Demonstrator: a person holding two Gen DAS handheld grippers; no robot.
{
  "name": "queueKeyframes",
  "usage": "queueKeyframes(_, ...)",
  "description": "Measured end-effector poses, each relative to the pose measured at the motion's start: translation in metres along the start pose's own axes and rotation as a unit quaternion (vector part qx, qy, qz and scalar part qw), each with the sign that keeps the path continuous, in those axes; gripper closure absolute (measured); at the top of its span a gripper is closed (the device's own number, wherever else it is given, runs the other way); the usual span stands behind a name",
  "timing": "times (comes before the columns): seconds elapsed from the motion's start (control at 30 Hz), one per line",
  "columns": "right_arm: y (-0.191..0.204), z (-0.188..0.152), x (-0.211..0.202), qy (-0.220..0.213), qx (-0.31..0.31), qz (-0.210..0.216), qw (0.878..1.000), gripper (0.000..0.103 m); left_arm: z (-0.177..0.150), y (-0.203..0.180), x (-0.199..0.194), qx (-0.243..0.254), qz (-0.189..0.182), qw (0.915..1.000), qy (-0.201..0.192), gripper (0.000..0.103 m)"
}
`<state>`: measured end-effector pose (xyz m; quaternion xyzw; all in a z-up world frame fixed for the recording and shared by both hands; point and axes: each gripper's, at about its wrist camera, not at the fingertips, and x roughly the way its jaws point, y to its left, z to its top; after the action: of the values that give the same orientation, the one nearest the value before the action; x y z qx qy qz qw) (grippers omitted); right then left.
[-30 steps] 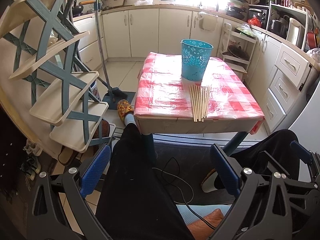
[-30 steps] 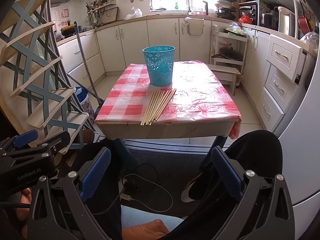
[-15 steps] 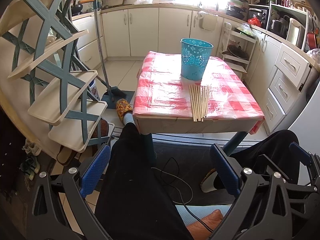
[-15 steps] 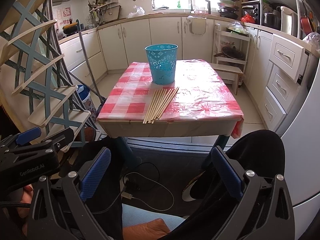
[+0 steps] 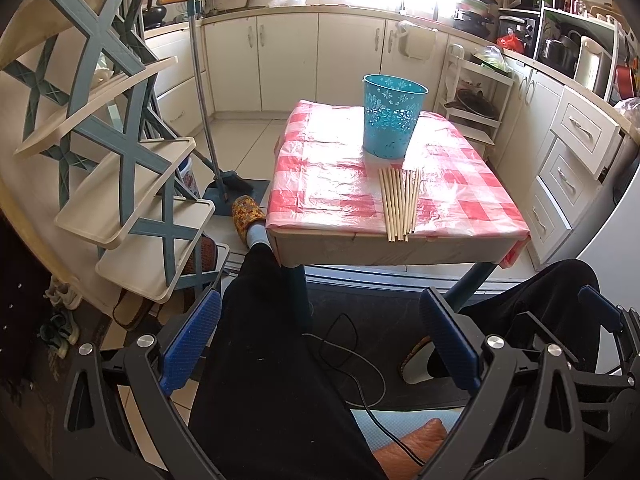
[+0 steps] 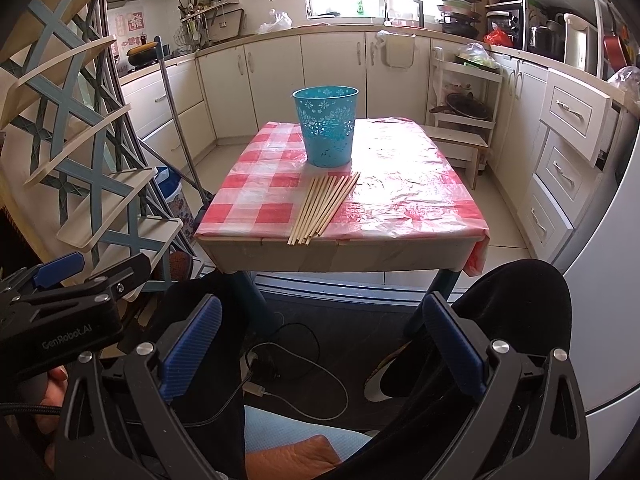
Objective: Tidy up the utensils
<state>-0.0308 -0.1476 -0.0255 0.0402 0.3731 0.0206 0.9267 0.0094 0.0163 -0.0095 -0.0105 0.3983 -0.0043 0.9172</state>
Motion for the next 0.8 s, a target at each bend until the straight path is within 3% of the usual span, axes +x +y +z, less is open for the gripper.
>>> queueKeyframes(0.63, 0.005, -0.002, 0.003, 0.004, -0.006, 0.002, 1.0, 0.006, -0.001, 0.001, 0.002, 0.003, -0.003, 1.0, -0.002, 0.008)
queueKeyframes(0.8, 0.007, 0.006, 0.02, 0.013, -0.034, 0.023, 0.999, 0.006, 0.021, -0.004, 0.021, 0.004, -0.015, 0.9997, -0.018, 0.008)
